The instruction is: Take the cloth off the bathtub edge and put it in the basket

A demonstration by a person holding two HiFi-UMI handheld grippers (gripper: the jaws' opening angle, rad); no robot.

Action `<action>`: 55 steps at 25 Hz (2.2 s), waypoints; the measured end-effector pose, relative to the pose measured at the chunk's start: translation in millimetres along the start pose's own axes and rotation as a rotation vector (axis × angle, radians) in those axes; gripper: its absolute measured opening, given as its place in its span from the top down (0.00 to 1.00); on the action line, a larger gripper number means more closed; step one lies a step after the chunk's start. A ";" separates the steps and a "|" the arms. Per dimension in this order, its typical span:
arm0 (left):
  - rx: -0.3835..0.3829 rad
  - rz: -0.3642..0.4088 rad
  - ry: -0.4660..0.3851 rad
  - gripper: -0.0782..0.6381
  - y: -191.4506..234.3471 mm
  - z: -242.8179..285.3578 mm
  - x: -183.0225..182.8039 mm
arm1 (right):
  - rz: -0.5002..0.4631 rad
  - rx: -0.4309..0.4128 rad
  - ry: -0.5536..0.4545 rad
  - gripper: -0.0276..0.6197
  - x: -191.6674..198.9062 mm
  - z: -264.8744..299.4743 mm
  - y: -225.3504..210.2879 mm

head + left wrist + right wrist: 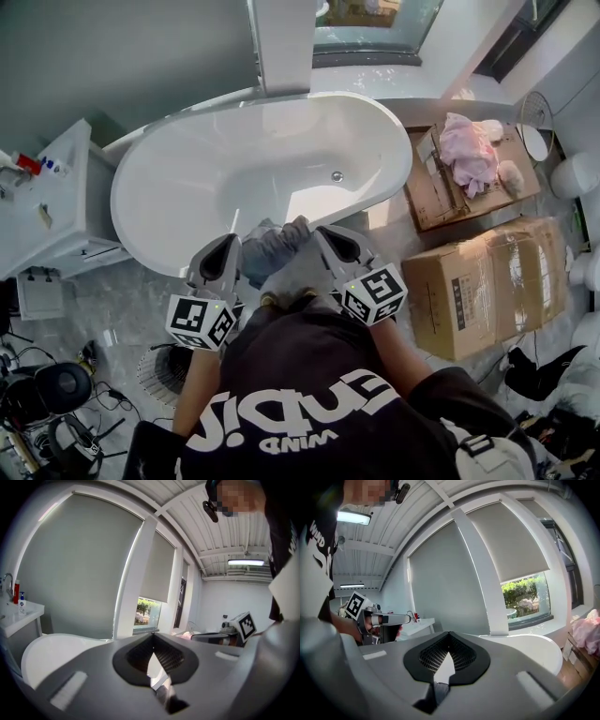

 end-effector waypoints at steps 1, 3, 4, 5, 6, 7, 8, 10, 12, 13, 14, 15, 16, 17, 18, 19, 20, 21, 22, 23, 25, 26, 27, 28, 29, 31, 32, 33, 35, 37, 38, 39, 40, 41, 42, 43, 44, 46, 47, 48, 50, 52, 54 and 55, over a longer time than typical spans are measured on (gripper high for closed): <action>-0.006 0.002 -0.003 0.90 2.6 1.1 -2.3 | -0.003 -0.006 -0.003 0.94 -2.7 3.6 0.3; -0.012 0.007 -0.005 0.90 6.5 3.3 -5.1 | -0.008 -0.017 -0.008 0.94 -6.6 9.4 0.5; -0.011 0.009 -0.005 0.90 7.5 4.5 -5.5 | -0.009 -0.019 -0.008 0.94 -7.4 11.5 -0.2; -0.008 0.011 -0.006 0.90 8.2 5.8 -5.8 | -0.010 -0.019 -0.008 0.94 -7.5 13.4 -1.4; -0.004 0.013 -0.009 0.90 9.1 6.9 -6.0 | -0.010 -0.019 -0.008 0.94 -7.3 15.4 -2.6; 0.000 0.015 -0.011 0.90 10.7 7.4 -6.1 | -0.010 -0.019 -0.007 0.94 -6.8 17.7 -3.5; 0.002 0.015 -0.013 0.90 13.2 7.5 -6.0 | -0.010 -0.020 -0.006 0.94 -6.1 20.4 -3.8; -0.001 0.005 -0.013 0.90 20.1 7.2 -4.5 | -0.012 -0.027 0.000 0.94 -4.8 26.5 -3.2; -0.007 -0.006 -0.007 0.90 25.6 7.9 -1.7 | -0.015 -0.034 0.008 0.94 -4.2 31.6 -4.0; -0.008 -0.007 -0.003 0.90 27.1 9.1 -0.4 | -0.013 -0.036 0.010 0.94 -3.7 33.2 -5.3; -0.008 -0.005 0.001 0.90 27.8 10.4 0.8 | -0.010 -0.036 0.013 0.94 -2.7 33.8 -6.6; -0.007 -0.003 0.006 0.90 27.9 11.5 2.2 | -0.007 -0.036 0.019 0.94 -1.0 33.5 -7.3; -0.005 -0.005 0.011 0.90 28.2 12.1 4.0 | -0.004 -0.037 0.027 0.94 1.2 32.8 -7.3; -0.003 -0.006 0.017 0.90 29.2 12.6 5.8 | -0.003 -0.038 0.036 0.94 3.6 32.8 -7.0; -0.001 -0.006 0.023 0.90 31.0 13.6 7.4 | -0.003 -0.041 0.043 0.94 5.7 33.9 -7.0; 0.001 -0.004 0.030 0.90 32.9 15.0 9.1 | -0.001 -0.044 0.048 0.94 7.8 35.8 -7.5; 0.003 -0.002 0.037 0.90 34.4 16.7 11.0 | 0.002 -0.047 0.052 0.94 10.0 37.6 -8.5; 0.005 -0.001 0.043 0.90 35.2 18.4 13.5 | 0.007 -0.052 0.057 0.94 12.5 39.4 -9.8; 0.007 -0.002 0.050 0.89 35.7 20.3 16.7 | 0.010 -0.057 0.062 0.94 15.3 41.2 -11.2; 0.009 -0.003 0.056 0.90 36.2 22.2 20.7 | 0.011 -0.062 0.068 0.94 18.4 43.3 -12.6; 0.016 -0.007 0.076 0.90 37.9 25.9 30.9 | 0.011 -0.064 0.083 0.94 25.6 48.3 -14.6; 0.021 -0.008 0.089 0.90 38.7 28.0 37.1 | 0.010 -0.062 0.090 0.94 29.1 50.7 -15.4; 0.025 -0.007 0.102 0.90 39.3 30.4 43.6 | 0.010 -0.059 0.097 0.94 32.4 52.9 -16.3; 0.028 -0.005 0.115 0.90 39.4 33.0 50.5 | 0.012 -0.055 0.105 0.94 36.3 54.4 -17.5; 0.031 -0.004 0.127 0.90 39.2 35.8 57.7 | 0.016 -0.051 0.112 0.94 41.8 55.4 -19.2; 0.039 -0.008 0.149 0.90 38.0 41.3 72.8 | 0.034 -0.041 0.122 0.94 56.2 56.3 -23.3; 0.044 -0.009 0.160 0.90 37.2 44.0 80.5 | 0.046 -0.036 0.125 0.94 63.4 56.9 -25.0; 0.050 -0.010 0.171 0.90 36.5 46.8 88.0 | 0.057 -0.032 0.128 0.94 70.1 57.9 -26.5; 0.059 -0.015 0.188 0.90 35.2 52.8 101.5 | 0.071 -0.028 0.136 0.94 81.3 60.6 -28.3; 0.062 -0.018 0.197 0.90 34.5 59.4 111.1 | 0.081 -0.027 0.146 0.94 89.2 63.3 -29.0; 0.065 -0.018 0.199 0.90 34.2 63.2 114.6 | 0.088 -0.025 0.149 0.94 93.3 63.9 -29.6; 0.069 -0.017 0.201 0.90 33.5 67.1 117.3 | 0.095 -0.022 0.151 0.94 97.6 64.1 -30.4; 0.076 -0.015 0.203 0.90 32.5 70.6 119.6 | 0.100 -0.019 0.155 0.94 100.8 64.0 -31.2; 0.084 -0.011 0.206 0.90 31.2 73.4 121.5 | 0.101 -0.016 0.159 0.94 102.8 64.0 -31.9; 0.094 -0.003 0.212 0.90 29.8 75.7 123.4 | 0.101 -0.014 0.163 0.94 104.3 63.9 -32.5; 0.105 0.007 0.221 0.90 28.4 77.6 125.3 | 0.102 -0.010 0.166 0.94 105.8 63.6 -33.3; 0.115 0.018 0.232 0.89 27.3 79.0 127.2 | 0.104 -0.007 0.168 0.94 107.6 63.1 -34.0; 0.130 0.031 0.253 0.89 26.4 80.0 130.4 | 0.108 -0.005 0.170 0.94 111.2 62.8 -34.1; 0.136 0.031 0.259 0.89 26.8 79.6 131.3 | 0.108 -0.007 0.171 0.94 111.7 63.7 -33.4; 0.140 0.028 0.262 0.89 27.7 78.7 131.7 | 0.106 -0.011 0.172 0.94 111.5 65.3 -32.1; 0.145 0.023 0.264 0.89 29.7 75.9 132.1 | 0.107 -0.019 0.172 0.94 112.6 68.4 -28.7; 0.155 0.019 0.267 0.88 30.4 72.8 133.5 | 0.110 -0.023 0.172 0.94 114.3 70.5 -24.7; 0.183 0.007 0.272 0.85 29.2 69.9 135.4 | 0.111 -0.028 0.175 0.94 115.8 71.3 -21.0; 0.203 -0.001 0.276 0.84 28.1 68.7 136.2 | 0.110 -0.030 0.176 0.94 115.8 71.5 -19.6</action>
Point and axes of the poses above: the fingertips, and each gripper's own axes: z forward along the fingers, y to its left, x out of its underside, the point moved 8 cm from there along -z, backward along the fingers, and after that the axes turned 9 degrees about -x, right-handed, at the moved point
